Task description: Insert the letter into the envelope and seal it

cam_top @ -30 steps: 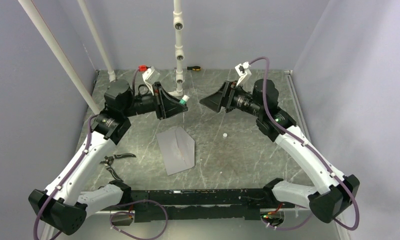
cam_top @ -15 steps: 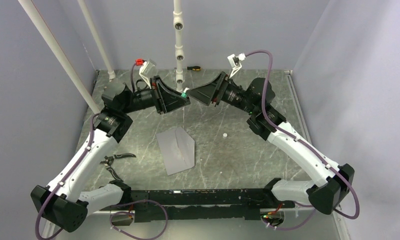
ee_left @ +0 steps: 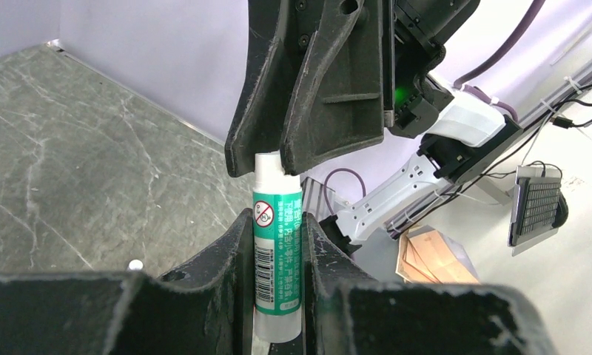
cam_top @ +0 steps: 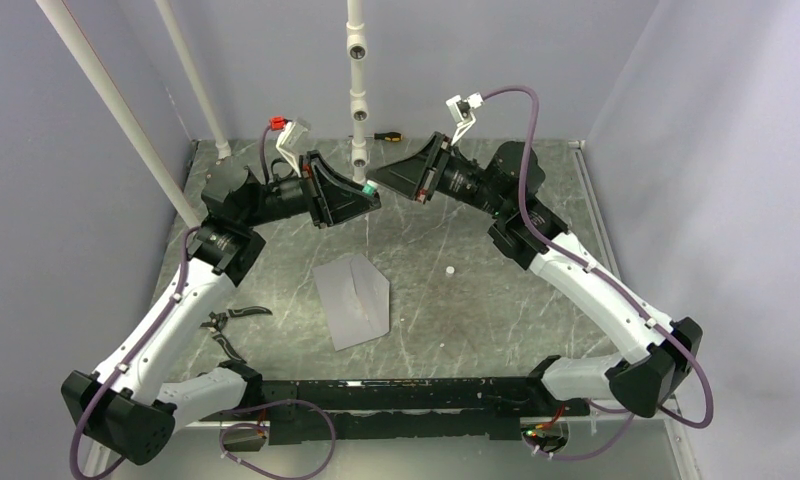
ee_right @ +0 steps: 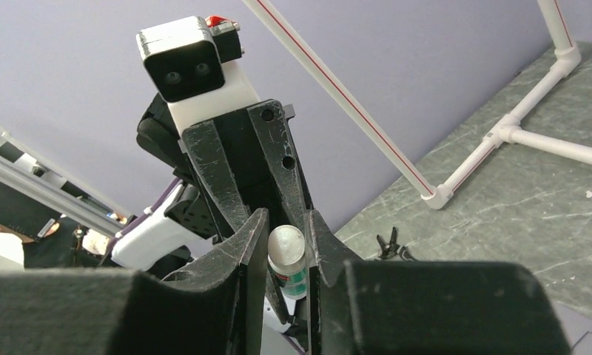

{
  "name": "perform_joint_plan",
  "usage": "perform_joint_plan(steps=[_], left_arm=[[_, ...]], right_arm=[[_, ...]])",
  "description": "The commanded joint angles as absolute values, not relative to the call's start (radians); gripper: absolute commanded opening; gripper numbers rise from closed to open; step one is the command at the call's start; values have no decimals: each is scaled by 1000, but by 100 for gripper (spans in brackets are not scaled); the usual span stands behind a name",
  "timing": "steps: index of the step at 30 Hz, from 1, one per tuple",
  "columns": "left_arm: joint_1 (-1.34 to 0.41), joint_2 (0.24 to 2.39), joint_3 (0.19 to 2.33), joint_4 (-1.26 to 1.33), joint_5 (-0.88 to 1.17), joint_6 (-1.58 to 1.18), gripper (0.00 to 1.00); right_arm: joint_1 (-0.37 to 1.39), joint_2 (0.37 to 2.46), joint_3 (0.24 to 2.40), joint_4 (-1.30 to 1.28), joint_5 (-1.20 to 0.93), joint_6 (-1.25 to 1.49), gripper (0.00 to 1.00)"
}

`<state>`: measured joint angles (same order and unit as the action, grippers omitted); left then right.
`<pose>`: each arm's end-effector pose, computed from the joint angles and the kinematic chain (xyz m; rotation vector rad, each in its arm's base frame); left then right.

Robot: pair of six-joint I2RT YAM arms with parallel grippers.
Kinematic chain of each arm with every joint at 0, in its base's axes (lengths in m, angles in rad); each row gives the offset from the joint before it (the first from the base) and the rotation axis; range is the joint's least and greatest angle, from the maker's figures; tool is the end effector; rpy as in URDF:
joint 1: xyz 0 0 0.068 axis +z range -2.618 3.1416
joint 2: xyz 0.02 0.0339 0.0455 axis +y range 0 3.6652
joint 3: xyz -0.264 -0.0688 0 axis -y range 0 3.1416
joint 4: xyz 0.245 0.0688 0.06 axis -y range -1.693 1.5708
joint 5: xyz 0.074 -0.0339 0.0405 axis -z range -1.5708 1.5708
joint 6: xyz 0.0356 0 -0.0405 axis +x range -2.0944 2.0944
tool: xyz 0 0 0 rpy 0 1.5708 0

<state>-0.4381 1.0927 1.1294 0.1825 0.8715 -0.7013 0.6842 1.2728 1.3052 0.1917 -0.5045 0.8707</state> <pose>0.2019 -0.1247 0.4379 0.6223 1.4947 -1.4909 0.2123 0.1953 0.4571 -0.3443 1.5452 1.6014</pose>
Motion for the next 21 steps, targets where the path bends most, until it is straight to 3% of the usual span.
perform_joint_plan(steps=[1,4,8,14,18,21], left_arm=[[-440,1078,1132,195,831,-707,7],[-439,1076,1129,204,832,-712,4],[-440,1074,1127,214,827,-715,3],[-440,1076,1127,213,826,-727,6],[-440,1077,1131,190,822,-727,12],[-440,1074,1141,157,823,-722,24]], right_arm=[[693,1272,1375,186,-563,849,23],[694,1282,1385,169,-573,851,43],[702,1295,1382,177,-595,861,45],[708,1299,1386,186,-613,853,36],[707,1304,1394,175,-617,843,14],[707,1311,1425,114,-626,790,2]])
